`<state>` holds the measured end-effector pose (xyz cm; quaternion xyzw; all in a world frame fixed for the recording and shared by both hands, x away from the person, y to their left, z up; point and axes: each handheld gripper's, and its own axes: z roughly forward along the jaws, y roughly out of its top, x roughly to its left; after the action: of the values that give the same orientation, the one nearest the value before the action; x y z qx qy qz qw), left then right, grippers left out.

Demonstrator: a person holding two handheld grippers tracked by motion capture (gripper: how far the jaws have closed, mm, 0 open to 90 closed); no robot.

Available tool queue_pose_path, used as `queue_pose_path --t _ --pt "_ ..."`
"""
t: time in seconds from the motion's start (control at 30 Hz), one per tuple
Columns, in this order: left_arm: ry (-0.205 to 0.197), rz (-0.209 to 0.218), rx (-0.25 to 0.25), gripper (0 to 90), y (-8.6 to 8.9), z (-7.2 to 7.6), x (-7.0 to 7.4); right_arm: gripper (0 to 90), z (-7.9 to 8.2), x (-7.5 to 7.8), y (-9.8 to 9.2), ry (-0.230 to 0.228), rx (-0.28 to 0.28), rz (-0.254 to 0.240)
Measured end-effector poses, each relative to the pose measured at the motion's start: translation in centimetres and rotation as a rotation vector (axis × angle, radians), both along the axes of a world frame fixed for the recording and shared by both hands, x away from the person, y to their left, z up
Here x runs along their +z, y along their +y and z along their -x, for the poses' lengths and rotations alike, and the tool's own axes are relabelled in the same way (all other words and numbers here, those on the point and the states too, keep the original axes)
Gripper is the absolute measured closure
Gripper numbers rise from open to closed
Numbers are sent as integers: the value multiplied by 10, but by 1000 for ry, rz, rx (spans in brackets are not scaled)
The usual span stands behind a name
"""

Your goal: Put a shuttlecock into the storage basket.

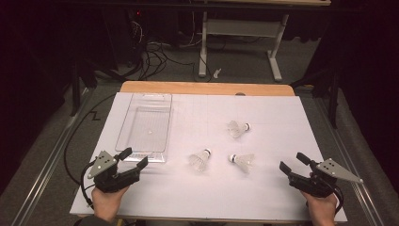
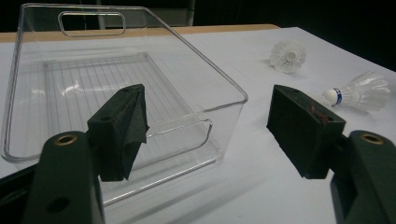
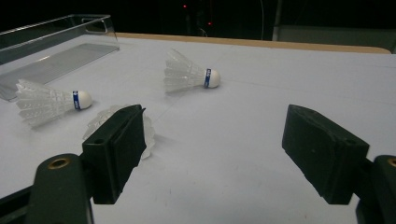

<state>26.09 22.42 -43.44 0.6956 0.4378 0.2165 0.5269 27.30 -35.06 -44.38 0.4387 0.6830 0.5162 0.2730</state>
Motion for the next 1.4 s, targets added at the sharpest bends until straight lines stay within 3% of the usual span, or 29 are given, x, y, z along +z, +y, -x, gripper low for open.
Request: queue_pose_path --t 1.4 --pt "15 23 -9 308 -6 -5 1 219 -4 -1 7 3 35 17"
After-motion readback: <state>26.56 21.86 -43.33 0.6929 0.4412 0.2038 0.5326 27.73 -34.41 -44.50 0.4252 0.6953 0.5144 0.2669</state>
